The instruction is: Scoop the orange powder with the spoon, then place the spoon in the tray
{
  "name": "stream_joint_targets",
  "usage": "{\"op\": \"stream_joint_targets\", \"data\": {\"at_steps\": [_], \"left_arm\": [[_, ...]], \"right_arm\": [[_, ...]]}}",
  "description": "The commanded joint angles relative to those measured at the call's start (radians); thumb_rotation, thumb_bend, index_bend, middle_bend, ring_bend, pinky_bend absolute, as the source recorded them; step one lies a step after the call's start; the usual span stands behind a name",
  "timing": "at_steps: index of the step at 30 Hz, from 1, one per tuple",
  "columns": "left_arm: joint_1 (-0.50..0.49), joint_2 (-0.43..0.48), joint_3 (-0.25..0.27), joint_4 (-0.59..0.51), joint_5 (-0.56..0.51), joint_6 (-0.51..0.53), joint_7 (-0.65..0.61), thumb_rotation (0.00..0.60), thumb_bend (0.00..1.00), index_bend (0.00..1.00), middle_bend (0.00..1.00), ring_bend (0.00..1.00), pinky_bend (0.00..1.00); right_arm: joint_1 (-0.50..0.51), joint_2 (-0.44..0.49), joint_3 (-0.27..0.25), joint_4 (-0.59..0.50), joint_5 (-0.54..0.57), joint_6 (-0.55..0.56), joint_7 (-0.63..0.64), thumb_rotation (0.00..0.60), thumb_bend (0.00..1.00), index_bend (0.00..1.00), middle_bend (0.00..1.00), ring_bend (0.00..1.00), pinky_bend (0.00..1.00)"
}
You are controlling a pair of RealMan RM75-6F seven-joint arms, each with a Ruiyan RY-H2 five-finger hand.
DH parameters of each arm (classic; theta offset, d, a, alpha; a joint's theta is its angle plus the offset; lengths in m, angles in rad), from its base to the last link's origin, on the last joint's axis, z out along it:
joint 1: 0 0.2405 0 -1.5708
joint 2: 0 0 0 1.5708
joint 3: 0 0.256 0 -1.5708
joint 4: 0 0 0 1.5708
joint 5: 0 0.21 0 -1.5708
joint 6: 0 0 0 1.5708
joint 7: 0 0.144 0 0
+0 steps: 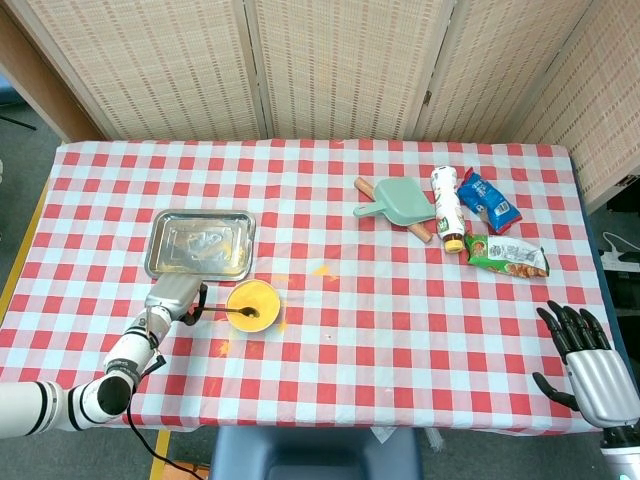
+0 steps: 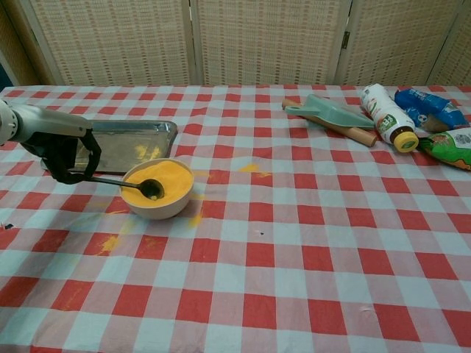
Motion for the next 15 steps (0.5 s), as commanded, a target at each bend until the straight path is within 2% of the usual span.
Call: {"op": "stream_joint_targets", "data": {"at_steps": [1,11,15], "left_arm": [[0.001,-0.003,0.004,0.003,0.006,0.006,-0.003,0.600,0.46,0.55,1.00,1.00,1.00],[0.008,-0.012,0.011,0.006,0.032,0.027,-0.014,0.600,0.46,0.62,1.00,1.00,1.00],[0.015,-0.015,0.012,0.007,0.051,0.035,-0.022,0.600,0.47,0.69,1.00,1.00,1.00]], "right_arm": [[-0.001,0.001,0.000,0.000,0.000,0.002,0.001,0.600,0.19,0.00,0.00,0.00,0.00],[-0.002,0.001,0.000,0.000,-0.003,0.005,0.003,0.600,0.19,0.00,0.00,0.00,0.00],[-0.002,0.002,-0.001,0.000,-0.005,0.006,0.003,0.600,0.19,0.00,0.00,0.00,0.00]]}}
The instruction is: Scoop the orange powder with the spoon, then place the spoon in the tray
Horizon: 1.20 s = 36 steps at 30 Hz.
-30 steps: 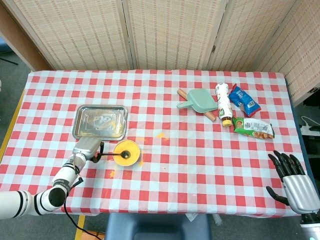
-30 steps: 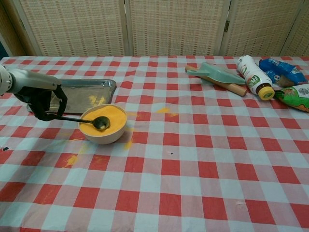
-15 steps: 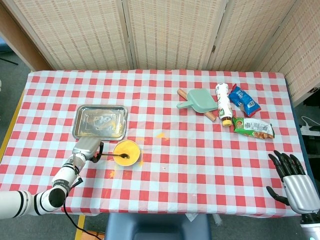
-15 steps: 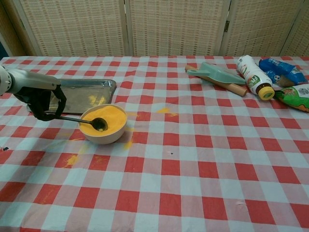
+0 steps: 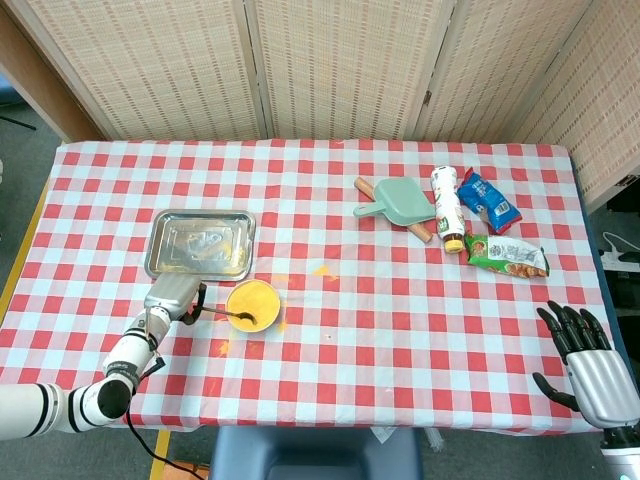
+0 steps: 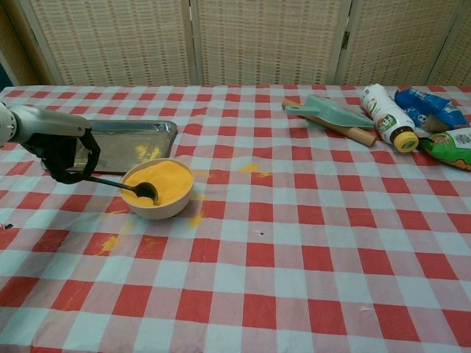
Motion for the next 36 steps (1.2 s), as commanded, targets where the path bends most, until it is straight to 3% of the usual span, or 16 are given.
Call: {"op": "stream_joint_targets", "data": {"at_steps": [1,12,18,23,31,36], "left_arm": [[0.007,-0.003,0.000,0.002,0.017,0.008,-0.008,0.600,0.49,0.71,1.00,1.00,1.00],[0.116,-0.007,-0.029,-0.014,0.259,0.106,-0.136,0.600,0.73,0.92,1.00,1.00,1.00],[0.223,-0.052,-0.036,-0.038,0.490,0.295,-0.198,0.600,0.78,0.95,1.00,1.00,1.00],[0.292,-0.110,-0.018,-0.039,0.606,0.414,-0.170,0.600,0.79,0.95,1.00,1.00,1.00],[0.349,-0.288,-0.042,0.107,0.710,0.550,-0.040,0.600,0.80,0.95,1.00,1.00,1.00],[0.349,-0.406,-0.063,0.267,0.793,0.598,0.048,0.600,0.80,0.95,1.00,1.00,1.00]], "right_arm": [[0.000,0.000,-0.001,-0.001,-0.001,0.000,0.000,0.600,0.19,0.00,0.00,0.00,0.00],[0.001,0.001,-0.002,-0.002,-0.002,-0.004,-0.002,0.600,0.19,0.00,0.00,0.00,0.00],[-0.002,0.001,-0.006,-0.004,-0.011,0.002,-0.002,0.600,0.19,0.00,0.00,0.00,0.00],[-0.004,0.004,-0.011,-0.004,-0.023,0.008,0.004,0.600,0.19,0.00,0.00,0.00,0.00],[-0.007,0.010,-0.016,0.000,-0.038,0.018,0.021,0.600,0.19,0.00,0.00,0.00,0.00],[-0.004,0.013,-0.015,0.004,-0.035,0.013,0.031,0.600,0.19,0.00,0.00,0.00,0.00]]}}
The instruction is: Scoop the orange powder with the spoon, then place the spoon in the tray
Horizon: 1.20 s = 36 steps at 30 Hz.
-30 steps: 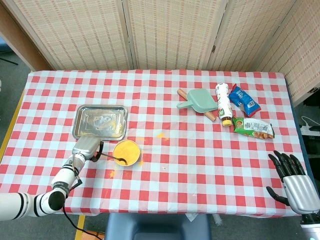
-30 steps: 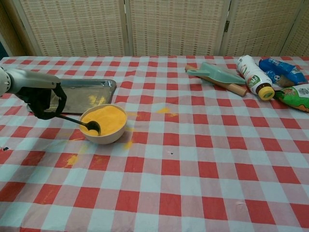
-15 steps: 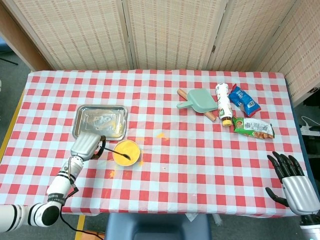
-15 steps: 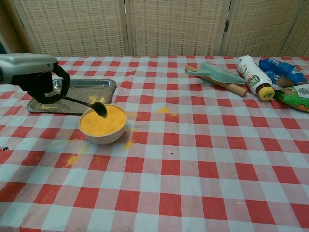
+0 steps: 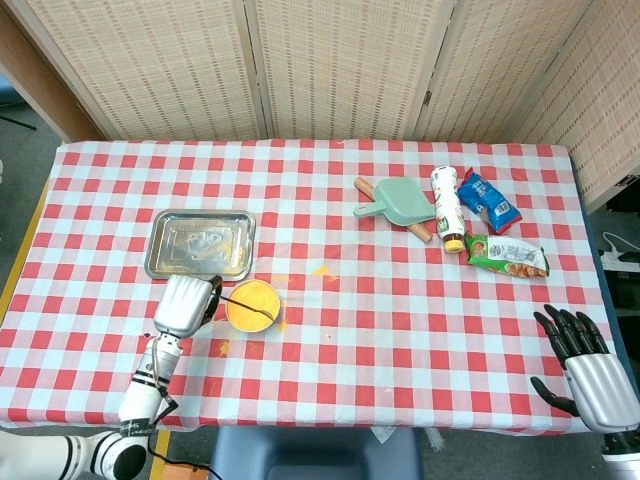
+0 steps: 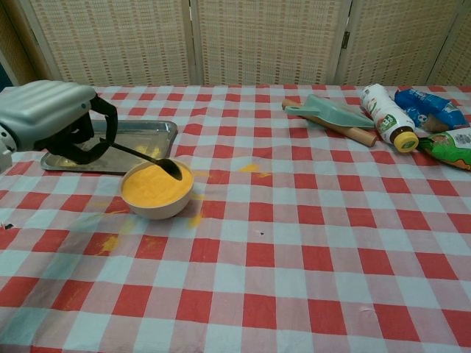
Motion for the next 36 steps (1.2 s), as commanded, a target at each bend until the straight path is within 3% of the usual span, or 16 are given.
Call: {"op": "stream_joint_targets", "data": {"at_steps": [1,11,17,36], "left_arm": [[0.007,-0.098,-0.023,0.131,0.076,0.043,0.072,0.600,0.81,0.95,1.00,1.00,1.00],[0.000,-0.184,-0.073,0.313,0.127,0.019,0.171,0.600,0.81,0.95,1.00,1.00,1.00],[-0.005,-0.188,-0.092,0.357,0.145,0.002,0.244,0.600,0.81,0.95,1.00,1.00,1.00],[0.015,-0.234,-0.083,0.484,0.251,-0.027,0.298,0.600,0.81,0.95,1.00,1.00,1.00]], "right_arm": [[0.001,0.002,0.001,0.001,0.003,-0.002,0.003,0.600,0.19,0.00,0.00,0.00,0.00],[0.008,0.005,0.009,0.000,0.022,-0.016,0.008,0.600,0.19,0.00,0.00,0.00,0.00],[0.010,0.003,0.015,-0.002,0.035,-0.020,0.003,0.600,0.19,0.00,0.00,0.00,0.00],[0.015,0.023,-0.011,-0.006,-0.007,-0.030,0.035,0.600,0.19,0.00,0.00,0.00,0.00]]}}
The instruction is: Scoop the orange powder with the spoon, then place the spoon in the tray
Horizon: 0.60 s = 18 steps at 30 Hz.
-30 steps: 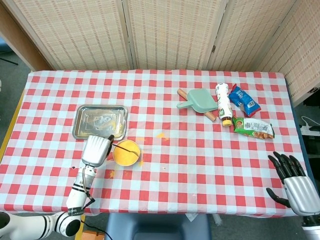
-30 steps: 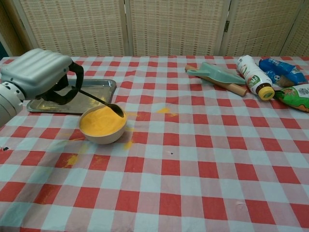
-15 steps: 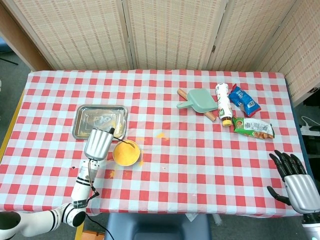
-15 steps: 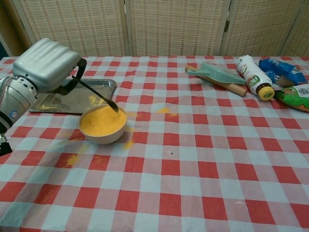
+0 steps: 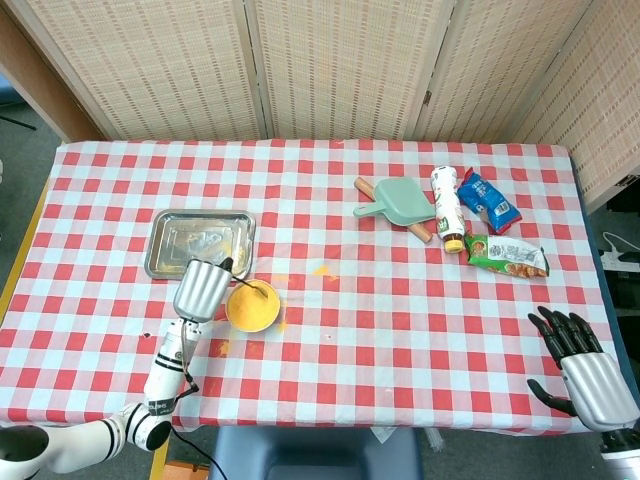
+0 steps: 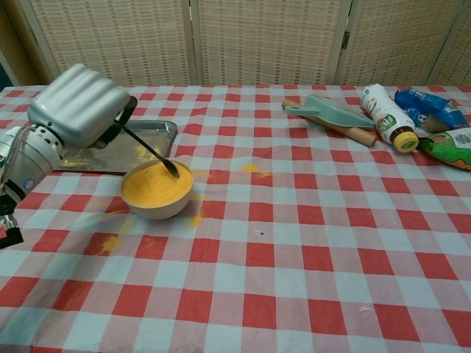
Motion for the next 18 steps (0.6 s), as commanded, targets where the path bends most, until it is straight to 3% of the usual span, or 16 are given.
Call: {"op": "stream_joint_targets", "data": {"at_steps": [1,7,18], "left_arm": [[0.004,-0.004,0.011,0.017,0.023,-0.003,0.014,0.600,0.81,0.95,1.00,1.00,1.00],[0.024,0.025,0.014,-0.033,0.027,-0.021,0.059,0.600,0.81,0.95,1.00,1.00,1.00],[0.079,0.138,0.016,-0.260,-0.036,-0.051,0.183,0.600,0.81,0.95,1.00,1.00,1.00]], "right_arm": [[-0.002,0.001,0.001,0.000,-0.001,0.005,0.002,0.600,0.19,0.00,0.00,0.00,0.00],[-0.001,0.001,0.000,0.003,-0.004,0.006,0.007,0.600,0.19,0.00,0.00,0.00,0.00],[-0.002,-0.003,-0.001,0.000,-0.008,0.009,-0.005,0.600,0.19,0.00,0.00,0.00,0.00]]}}
